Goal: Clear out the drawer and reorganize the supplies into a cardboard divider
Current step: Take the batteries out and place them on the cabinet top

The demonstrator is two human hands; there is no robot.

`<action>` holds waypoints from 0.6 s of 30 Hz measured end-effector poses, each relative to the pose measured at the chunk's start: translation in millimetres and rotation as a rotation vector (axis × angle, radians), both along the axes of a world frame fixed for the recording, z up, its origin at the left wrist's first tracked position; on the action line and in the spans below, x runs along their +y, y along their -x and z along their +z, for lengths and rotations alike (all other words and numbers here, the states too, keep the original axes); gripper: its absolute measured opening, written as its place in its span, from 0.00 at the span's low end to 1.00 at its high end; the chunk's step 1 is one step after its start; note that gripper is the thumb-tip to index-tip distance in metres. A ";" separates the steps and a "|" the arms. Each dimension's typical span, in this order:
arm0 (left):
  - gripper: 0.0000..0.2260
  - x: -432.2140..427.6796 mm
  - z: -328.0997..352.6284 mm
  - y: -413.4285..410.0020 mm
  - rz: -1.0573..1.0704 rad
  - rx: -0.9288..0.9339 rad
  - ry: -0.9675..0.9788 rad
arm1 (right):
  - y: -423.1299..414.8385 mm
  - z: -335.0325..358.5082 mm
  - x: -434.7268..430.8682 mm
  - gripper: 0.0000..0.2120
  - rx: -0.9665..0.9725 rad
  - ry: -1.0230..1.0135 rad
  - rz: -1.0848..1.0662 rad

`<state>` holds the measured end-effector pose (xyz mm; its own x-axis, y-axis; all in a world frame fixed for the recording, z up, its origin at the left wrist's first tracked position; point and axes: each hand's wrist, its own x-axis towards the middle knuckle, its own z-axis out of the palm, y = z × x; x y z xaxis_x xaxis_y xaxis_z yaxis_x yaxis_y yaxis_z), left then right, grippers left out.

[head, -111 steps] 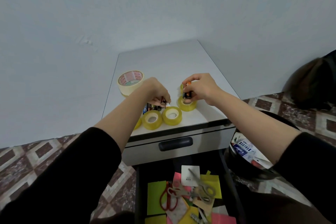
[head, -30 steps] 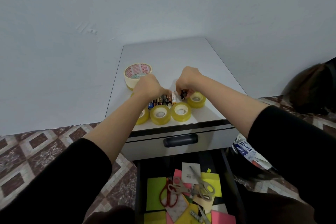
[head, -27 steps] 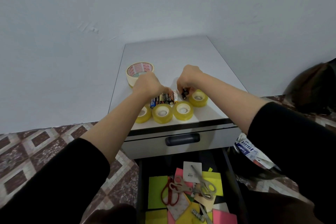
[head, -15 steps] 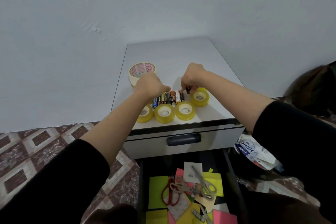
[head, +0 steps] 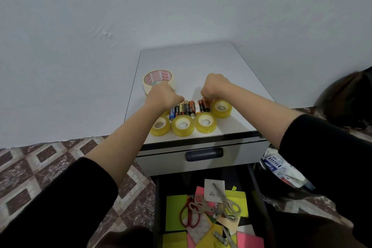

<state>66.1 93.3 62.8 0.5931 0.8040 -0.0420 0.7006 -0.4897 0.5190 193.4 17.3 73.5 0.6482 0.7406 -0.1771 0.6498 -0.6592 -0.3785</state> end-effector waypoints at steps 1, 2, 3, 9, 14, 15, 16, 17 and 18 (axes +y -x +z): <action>0.19 0.0 -0.6 0.4 0.004 -0.006 0.004 | -0.8 -0.3 -0.7 0.11 -0.007 0.000 0.001; 0.19 -0.6 -1.0 0.8 0.007 -0.012 0.009 | -1.2 -0.7 -1.5 0.11 -0.011 0.004 0.003; 0.18 -1.3 -1.3 1.2 0.010 -0.016 0.014 | -1.8 -1.5 -2.3 0.11 -0.017 0.008 0.009; 0.17 -8.9 0.8 5.2 0.003 -0.024 0.022 | -2.3 -2.1 -7.2 0.12 -0.004 0.006 0.029; 0.18 -15.0 8.5 11.6 -0.013 -0.033 0.013 | 0.1 0.3 -11.3 0.11 0.000 -0.030 0.039; 0.18 -16.3 9.6 13.0 -0.011 -0.032 0.011 | -0.2 1.1 -12.5 0.09 -0.003 -0.044 0.045; 0.18 -17.3 10.4 14.6 -0.008 -0.033 0.007 | -1.9 3.2 -14.1 0.06 0.001 -0.049 0.052; 0.18 -18.2 11.0 16.6 -0.003 -0.033 0.003 | -3.9 5.8 -17.0 0.02 0.009 -0.052 0.076; 0.17 -18.7 11.7 18.6 0.002 -0.033 0.000 | -5.9 9.2 -21.3 0.06 0.034 -0.043 0.097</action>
<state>47.4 74.6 74.5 0.5926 0.8052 -0.0228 0.6843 -0.4883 0.5416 199.2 -3.9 82.7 0.5672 0.8070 -0.1646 0.6961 -0.5766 -0.4278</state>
